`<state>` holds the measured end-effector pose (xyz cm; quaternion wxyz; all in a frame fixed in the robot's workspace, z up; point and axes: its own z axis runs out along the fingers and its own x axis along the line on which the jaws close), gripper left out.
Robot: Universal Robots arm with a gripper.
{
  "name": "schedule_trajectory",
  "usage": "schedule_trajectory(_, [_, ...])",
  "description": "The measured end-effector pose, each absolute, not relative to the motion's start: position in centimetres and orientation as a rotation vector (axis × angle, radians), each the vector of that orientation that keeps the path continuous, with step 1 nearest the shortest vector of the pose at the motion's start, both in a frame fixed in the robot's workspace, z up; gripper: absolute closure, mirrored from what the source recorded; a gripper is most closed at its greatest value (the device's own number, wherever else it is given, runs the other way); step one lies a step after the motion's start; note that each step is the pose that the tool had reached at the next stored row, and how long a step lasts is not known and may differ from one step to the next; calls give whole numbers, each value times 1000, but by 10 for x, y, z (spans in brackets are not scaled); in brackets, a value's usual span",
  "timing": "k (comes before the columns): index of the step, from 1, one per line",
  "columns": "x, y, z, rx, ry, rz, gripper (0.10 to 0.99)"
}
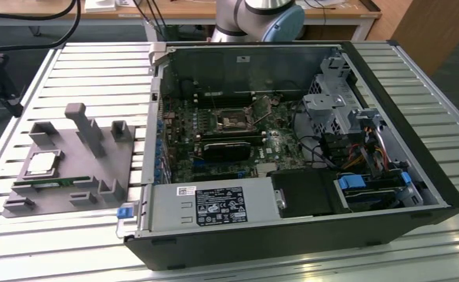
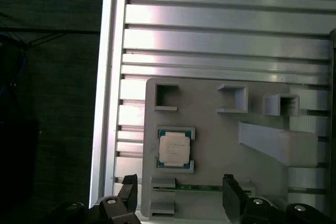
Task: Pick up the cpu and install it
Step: 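Pick up the cpu and move it towards the insertion slot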
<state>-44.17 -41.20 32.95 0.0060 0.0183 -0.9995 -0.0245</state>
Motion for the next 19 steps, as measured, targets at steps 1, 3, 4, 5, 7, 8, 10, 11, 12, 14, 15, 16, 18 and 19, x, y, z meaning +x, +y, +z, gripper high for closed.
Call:
schedule_trajectory(1, [-442,-412,330,57,-3128,-77,345])
schedule_trajectory(3, [-442,-412,330,57,-3128,-77,361])
schedule_trajectory(4, [-442,-412,330,57,-3128,-77,361])
schedule_trajectory(5, [-442,-412,330,57,-3128,-77,420])
schedule_trajectory(7, [-442,-412,330,57,-3128,-77,478])
schedule_trajectory(8, [-442,-412,330,57,-3128,-77,537])
schedule_trajectory(10, [-442,-412,330,57,-3128,-77,596])
schedule_trajectory(11, [-442,-412,330,57,-3128,-77,655])
schedule_trajectory(12, [-442,-412,330,57,-3128,-77,714])
schedule_trajectory(14, [-442,-412,330,57,-3128,-77,773])
schedule_trajectory(15, [-442,-412,330,57,-3128,-77,773])
schedule_trajectory(16, [-442,-412,330,57,-3128,-77,831])
schedule_trajectory(18, [-442,-412,330,57,-3128,-77,949])
schedule_trajectory(19, [-442,-412,330,57,-3128,-77,949])
